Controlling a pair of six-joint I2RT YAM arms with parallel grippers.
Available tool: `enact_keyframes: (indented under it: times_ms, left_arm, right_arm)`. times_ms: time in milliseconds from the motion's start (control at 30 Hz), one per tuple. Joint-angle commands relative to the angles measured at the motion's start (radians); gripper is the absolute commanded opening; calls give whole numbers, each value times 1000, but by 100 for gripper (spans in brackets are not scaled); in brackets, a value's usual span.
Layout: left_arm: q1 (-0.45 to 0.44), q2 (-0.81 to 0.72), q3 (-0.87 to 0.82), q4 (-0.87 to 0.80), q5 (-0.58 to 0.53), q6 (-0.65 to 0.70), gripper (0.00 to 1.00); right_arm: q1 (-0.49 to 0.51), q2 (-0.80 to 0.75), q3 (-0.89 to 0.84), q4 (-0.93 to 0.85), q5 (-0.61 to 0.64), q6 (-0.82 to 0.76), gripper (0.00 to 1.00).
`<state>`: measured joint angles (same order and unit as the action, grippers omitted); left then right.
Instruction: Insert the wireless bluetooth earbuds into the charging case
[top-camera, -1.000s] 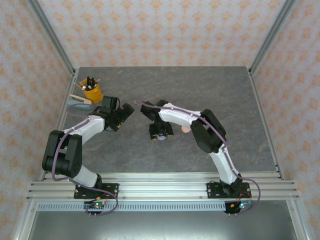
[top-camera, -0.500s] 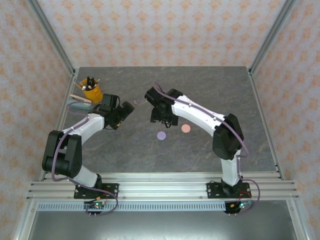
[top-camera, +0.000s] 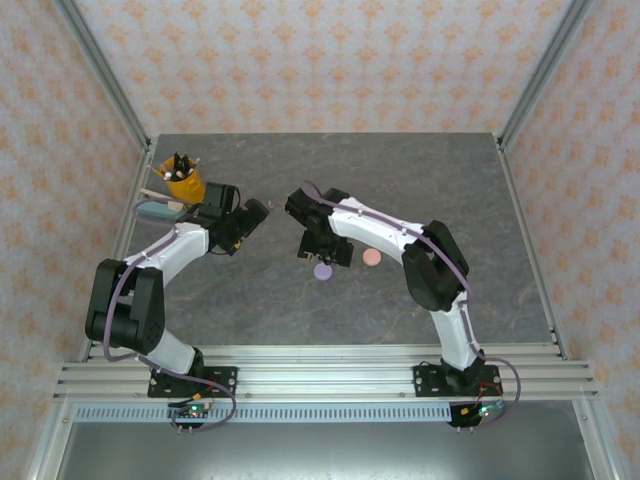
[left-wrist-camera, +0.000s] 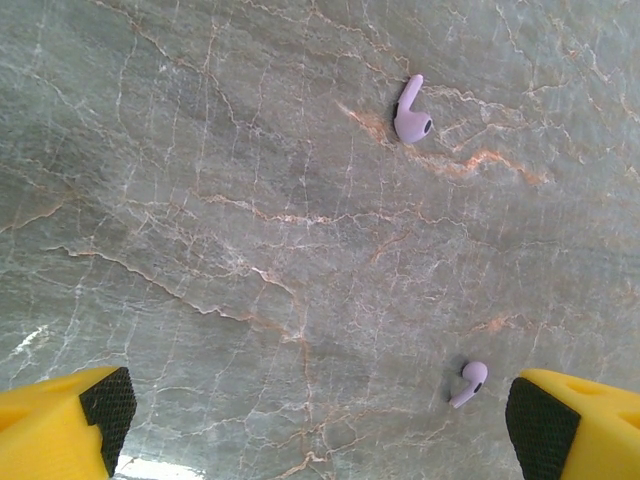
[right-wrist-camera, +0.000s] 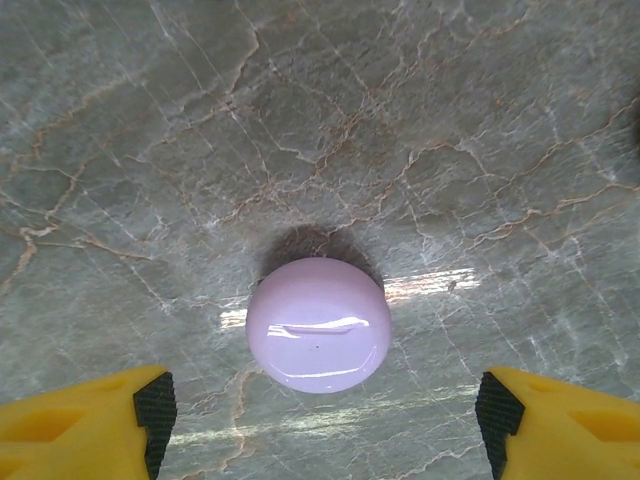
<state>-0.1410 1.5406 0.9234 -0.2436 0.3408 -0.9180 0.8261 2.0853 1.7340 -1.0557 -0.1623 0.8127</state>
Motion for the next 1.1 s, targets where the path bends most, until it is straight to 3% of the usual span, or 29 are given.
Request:
enact_keyframes:
  times_ms: [0,700,1067]
  left_arm:
    - [9,18,23,-23,4,10,98]
    - [9,19,4,3,22,14,98]
    - [9,10,-3,3,20,18,98]
  right_arm:
    - [11,27,-3,-6,-3,16,81]
    - [25,138,44,-24,12,-42,81]
    - [24,168,64,-19,32,-51,74]
